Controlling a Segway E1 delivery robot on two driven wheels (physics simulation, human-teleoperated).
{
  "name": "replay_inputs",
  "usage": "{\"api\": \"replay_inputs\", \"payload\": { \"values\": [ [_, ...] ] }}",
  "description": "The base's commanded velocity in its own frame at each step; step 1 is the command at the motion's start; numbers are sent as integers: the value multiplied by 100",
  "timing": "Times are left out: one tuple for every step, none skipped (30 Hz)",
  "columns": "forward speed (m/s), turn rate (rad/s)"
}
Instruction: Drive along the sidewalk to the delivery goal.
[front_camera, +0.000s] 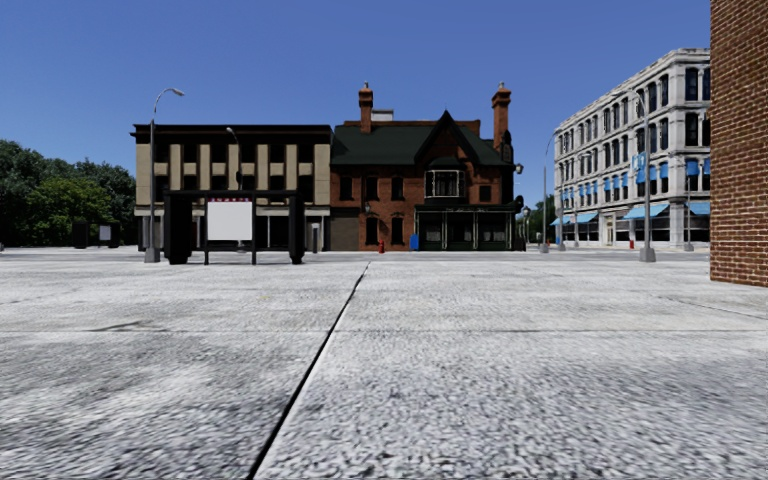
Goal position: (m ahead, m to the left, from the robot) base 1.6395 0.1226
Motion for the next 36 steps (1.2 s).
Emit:
{"api": "replay_inputs", "payload": {
  "values": [
    [200,0],
    [200,0],
    [200,0],
    [200,0],
    [200,0],
    [200,0],
    [200,0],
    [200,0],
    [200,0],
    [200,0],
    [200,0],
    [200,0],
    [200,0],
    [200,0],
    [200,0],
    [200,0],
    [200,0],
    [200,0],
    [200,0],
    [200,0],
    [200,0],
    [200,0],
    [200,0],
    [200,0],
    [200,0],
    [200,0],
    [200,0],
    [191,0],
    [108,0],
    [75,0],
    [75,0],
    [4,0],
    [0,0],
    [0,0],
    [0,0],
    [0,0]
  ]
}}
